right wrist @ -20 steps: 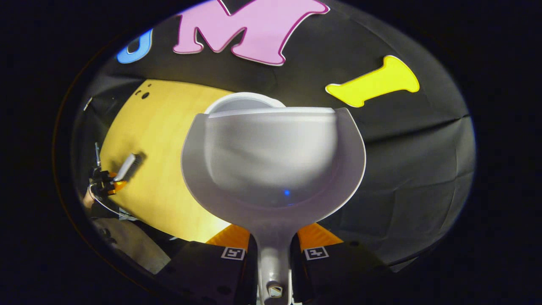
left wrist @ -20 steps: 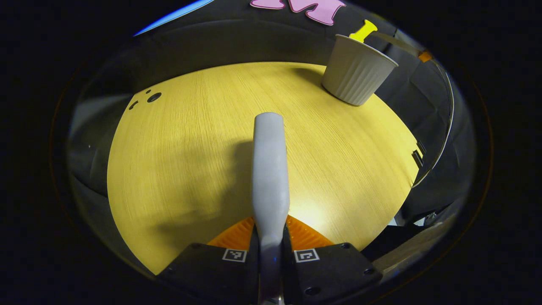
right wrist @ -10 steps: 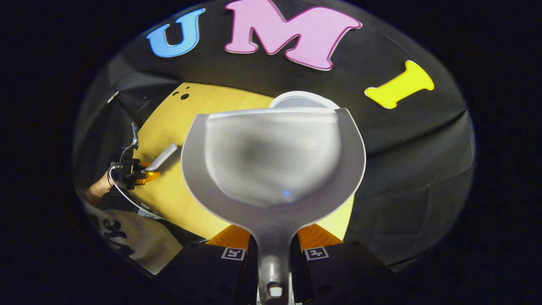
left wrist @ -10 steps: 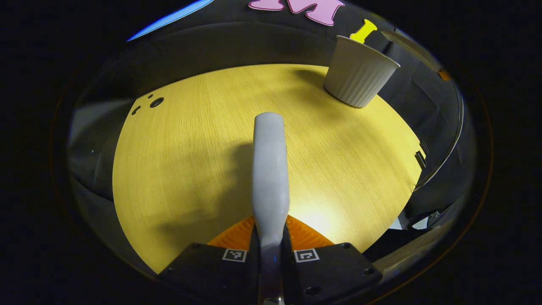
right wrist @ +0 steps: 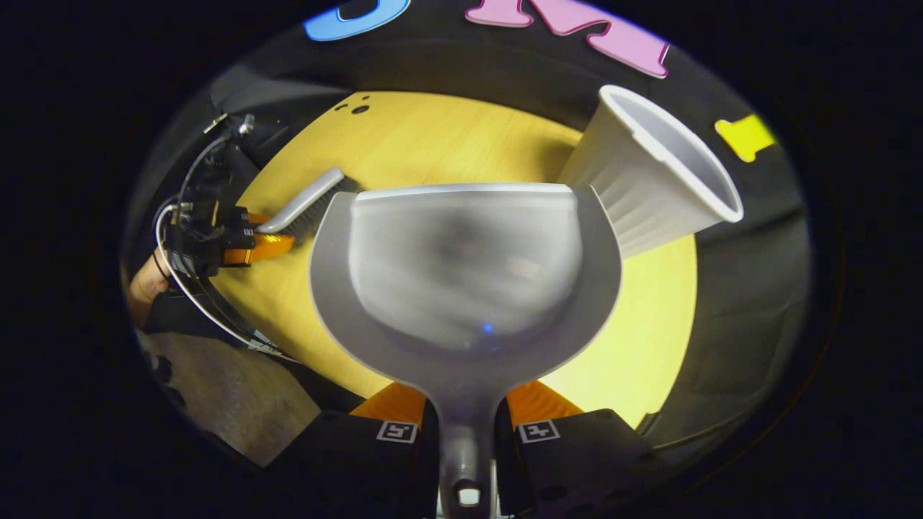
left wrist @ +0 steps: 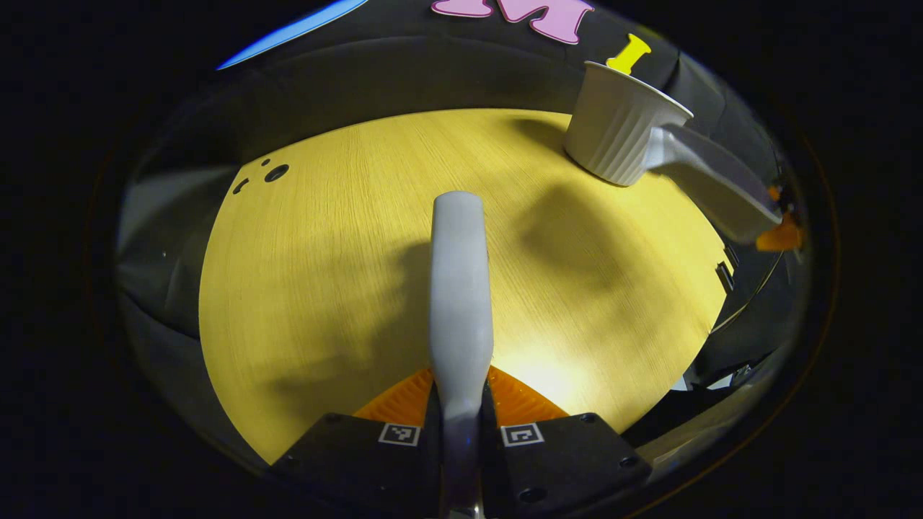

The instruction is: Pick up the small broom and dustpan from the desktop, sweep the trash into the dustpan with the broom, and then empty the trash into the garbage bin.

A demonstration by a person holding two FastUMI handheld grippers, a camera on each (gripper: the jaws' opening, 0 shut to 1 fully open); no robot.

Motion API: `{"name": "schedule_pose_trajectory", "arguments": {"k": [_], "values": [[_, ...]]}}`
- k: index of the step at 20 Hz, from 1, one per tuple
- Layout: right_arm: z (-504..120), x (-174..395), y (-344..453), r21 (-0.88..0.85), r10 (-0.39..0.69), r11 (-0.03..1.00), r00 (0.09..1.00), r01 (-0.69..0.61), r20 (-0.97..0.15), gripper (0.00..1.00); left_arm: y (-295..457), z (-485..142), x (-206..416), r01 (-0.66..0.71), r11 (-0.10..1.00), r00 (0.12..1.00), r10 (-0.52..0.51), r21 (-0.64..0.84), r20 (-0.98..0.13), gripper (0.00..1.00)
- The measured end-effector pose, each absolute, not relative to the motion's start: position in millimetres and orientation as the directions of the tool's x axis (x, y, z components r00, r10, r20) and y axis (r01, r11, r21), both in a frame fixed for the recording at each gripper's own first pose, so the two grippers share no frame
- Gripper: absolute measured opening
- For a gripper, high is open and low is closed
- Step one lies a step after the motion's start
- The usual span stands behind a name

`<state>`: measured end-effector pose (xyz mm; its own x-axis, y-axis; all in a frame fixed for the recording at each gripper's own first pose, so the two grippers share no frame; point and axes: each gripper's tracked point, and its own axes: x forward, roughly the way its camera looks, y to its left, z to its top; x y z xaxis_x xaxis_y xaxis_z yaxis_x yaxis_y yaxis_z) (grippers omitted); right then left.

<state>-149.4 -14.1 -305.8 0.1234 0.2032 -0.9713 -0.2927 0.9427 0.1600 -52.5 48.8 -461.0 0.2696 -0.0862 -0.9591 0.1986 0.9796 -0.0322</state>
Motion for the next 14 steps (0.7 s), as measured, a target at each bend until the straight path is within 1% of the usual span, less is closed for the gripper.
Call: {"name": "schedule_pose_trajectory", "arguments": {"k": [3,7,14], "values": [[-346.5,-157.7,-3.6,0.163,0.198,0.949,0.109,-0.271,-0.974,0.36,46.1,-464.4,-48.4,0.187,0.982,0.27,-0.068,-0.017,-0.96,0.27],[-373.7,-152.8,-2.7,0.175,0.205,0.957,0.11,-0.231,-0.973,0.36,44.2,-477.0,-41.1,0.164,0.986,0.259,-0.033,0.011,-0.965,0.27],[-387.1,-145.8,5.3,0.176,0.209,0.953,0.117,-0.245,-0.971,0.35,42.3,-493.3,-43.5,0.135,0.989,0.22,0.022,0.053,-0.975,0.27]]}}
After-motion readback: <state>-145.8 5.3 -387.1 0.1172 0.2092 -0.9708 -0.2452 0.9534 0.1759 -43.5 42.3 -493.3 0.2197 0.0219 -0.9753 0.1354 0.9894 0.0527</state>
